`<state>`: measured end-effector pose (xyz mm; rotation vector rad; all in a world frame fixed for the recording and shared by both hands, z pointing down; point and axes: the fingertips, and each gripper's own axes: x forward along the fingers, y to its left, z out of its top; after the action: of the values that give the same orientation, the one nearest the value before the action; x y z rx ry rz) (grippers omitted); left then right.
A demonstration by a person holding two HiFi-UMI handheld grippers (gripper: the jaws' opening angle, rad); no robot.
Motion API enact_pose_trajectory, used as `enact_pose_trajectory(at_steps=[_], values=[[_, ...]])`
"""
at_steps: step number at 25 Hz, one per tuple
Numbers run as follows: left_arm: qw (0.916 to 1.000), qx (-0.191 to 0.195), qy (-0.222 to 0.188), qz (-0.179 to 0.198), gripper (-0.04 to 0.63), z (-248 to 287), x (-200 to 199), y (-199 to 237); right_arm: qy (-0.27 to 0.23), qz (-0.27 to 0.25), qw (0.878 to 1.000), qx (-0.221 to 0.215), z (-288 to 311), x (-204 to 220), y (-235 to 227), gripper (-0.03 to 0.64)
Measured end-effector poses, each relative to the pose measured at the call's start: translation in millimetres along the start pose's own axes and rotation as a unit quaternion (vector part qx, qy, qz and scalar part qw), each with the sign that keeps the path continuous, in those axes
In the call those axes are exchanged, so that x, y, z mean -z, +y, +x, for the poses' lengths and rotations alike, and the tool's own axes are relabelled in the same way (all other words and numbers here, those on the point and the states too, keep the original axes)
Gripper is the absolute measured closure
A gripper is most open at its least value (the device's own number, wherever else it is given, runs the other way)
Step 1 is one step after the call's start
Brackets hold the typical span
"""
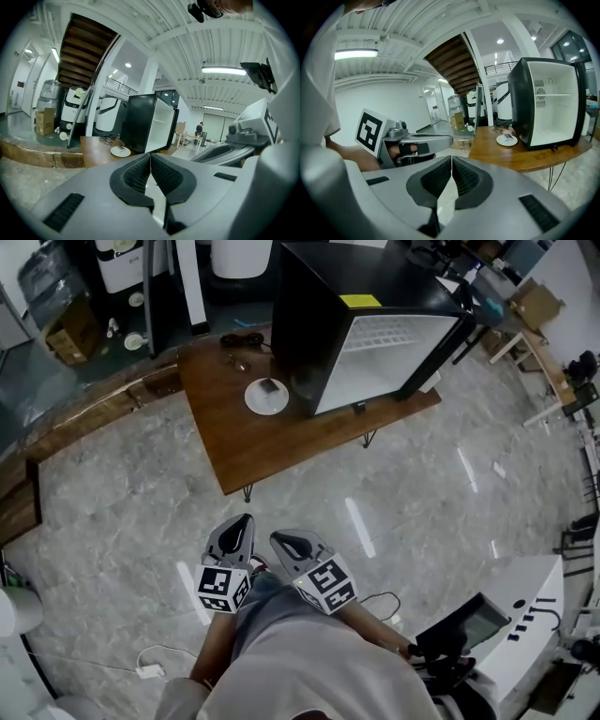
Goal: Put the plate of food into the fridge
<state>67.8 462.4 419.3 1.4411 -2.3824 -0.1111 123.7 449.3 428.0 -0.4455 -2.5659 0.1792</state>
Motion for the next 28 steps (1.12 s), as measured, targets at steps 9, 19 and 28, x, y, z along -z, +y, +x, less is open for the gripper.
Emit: enact_pose_trajectory(at_steps=[9, 19, 28], values=[[0.9997, 0.015, 0.010, -0.015, 0.575, 22, -6, 70, -0.009, 0.052, 0.997, 0.050, 67, -20, -35, 0.598], [0.9985, 0.022, 0.037, -0.035, 0.575, 112, -15, 137, -0.009, 0.085, 0.995, 0.052, 154, -57, -121, 0.598], [0.9974, 0.032, 0.065, 0.004, 0.575, 245, -82, 213, -0.034, 0.125, 0.990, 0.056, 245, -137, -250, 0.598]])
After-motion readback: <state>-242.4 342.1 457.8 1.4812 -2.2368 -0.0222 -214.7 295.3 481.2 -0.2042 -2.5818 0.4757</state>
